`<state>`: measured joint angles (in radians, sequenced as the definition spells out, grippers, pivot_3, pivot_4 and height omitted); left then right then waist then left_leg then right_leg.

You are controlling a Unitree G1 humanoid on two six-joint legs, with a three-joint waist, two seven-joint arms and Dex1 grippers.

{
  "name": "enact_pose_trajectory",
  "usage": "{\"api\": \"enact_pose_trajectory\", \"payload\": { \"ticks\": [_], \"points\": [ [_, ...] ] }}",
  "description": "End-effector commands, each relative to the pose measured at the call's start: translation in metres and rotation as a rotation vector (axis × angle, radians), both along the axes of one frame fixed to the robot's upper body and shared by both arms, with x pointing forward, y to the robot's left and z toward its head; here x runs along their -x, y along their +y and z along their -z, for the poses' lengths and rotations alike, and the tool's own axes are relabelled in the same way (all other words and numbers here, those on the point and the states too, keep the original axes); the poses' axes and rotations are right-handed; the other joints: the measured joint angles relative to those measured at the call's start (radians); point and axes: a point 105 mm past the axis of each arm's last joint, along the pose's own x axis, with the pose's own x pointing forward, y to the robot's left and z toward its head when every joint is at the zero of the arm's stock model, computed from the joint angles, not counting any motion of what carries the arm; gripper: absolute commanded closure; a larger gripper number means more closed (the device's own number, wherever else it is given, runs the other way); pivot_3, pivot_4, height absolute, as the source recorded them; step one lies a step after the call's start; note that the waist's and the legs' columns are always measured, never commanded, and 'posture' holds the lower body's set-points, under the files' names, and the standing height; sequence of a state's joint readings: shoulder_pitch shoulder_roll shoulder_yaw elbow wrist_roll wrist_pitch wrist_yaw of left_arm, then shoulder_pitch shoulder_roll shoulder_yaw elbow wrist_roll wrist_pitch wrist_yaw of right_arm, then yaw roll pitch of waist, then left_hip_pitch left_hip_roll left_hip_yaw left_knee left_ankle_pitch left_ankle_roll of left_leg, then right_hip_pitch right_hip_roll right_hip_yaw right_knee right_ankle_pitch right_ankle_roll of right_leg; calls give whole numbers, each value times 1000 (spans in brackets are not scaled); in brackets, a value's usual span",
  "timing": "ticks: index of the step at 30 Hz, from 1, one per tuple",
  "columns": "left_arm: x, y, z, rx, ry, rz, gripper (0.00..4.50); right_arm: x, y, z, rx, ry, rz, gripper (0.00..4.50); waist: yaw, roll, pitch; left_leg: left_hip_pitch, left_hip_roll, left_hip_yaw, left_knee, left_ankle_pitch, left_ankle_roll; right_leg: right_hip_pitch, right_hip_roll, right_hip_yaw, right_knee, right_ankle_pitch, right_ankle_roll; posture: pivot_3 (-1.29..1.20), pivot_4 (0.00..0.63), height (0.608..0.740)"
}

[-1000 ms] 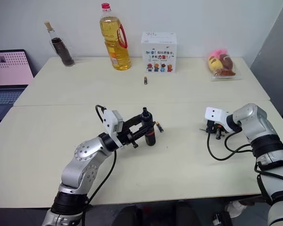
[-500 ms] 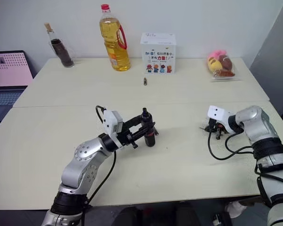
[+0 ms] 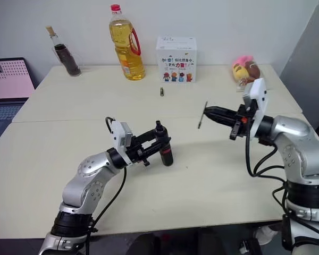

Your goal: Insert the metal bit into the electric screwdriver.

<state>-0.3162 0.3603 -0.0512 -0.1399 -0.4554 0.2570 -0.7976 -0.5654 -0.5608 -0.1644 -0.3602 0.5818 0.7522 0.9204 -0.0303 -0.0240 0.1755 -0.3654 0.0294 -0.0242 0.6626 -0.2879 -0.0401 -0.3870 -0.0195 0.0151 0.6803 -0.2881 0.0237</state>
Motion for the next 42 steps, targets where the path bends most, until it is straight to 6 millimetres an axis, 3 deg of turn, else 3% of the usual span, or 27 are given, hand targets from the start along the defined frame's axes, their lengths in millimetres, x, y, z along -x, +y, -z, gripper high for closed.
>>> {"api": "enact_pose_trajectory", "payload": {
  "ticks": [1, 15, 29, 35, 42],
  "points": [
    [-3, 6, 1, -21, 6, -4, 2852, 1, 9, -24, -54, -34, 14, 4476, 0, 0, 0, 0, 0, 0, 0, 0, 0, 0, 0, 0, 0, 0, 0, 0, 150, 740],
    [0, 1, 2, -31, -4, 31, 2852, 5, 44, -56, -129, 52, -78, 4476, 1, 0, 0, -1, 0, 0, -1, 0, 0, -1, 0, 0, -1, 0, 0, 0, 150, 740],
    [1, -3, 3, -31, -3, 37, 2852, 10, 58, -59, -113, 76, -134, 4476, 0, 0, 0, -2, 0, 0, -1, 0, 0, -2, 0, 0, -1, 0, 0, 0, 150, 740],
    [6, -8, 6, -29, 9, 86, 2852, 22, 64, -55, -39, 7, -269, 4476, 0, 0, 0, -2, 0, 0, -1, 0, 0, -2, 0, 0, -1, 0, 0, 0, 150, 740],
    [10, -10, 8, -72, -3, 174, 2852, 10, 66, -55, 20, -46, -374, 4476, 1, 0, 1, -2, 0, 0, -1, 0, 1, -2, 0, -1, -2, 0, 0, 0, 150, 740]
  ]
}}
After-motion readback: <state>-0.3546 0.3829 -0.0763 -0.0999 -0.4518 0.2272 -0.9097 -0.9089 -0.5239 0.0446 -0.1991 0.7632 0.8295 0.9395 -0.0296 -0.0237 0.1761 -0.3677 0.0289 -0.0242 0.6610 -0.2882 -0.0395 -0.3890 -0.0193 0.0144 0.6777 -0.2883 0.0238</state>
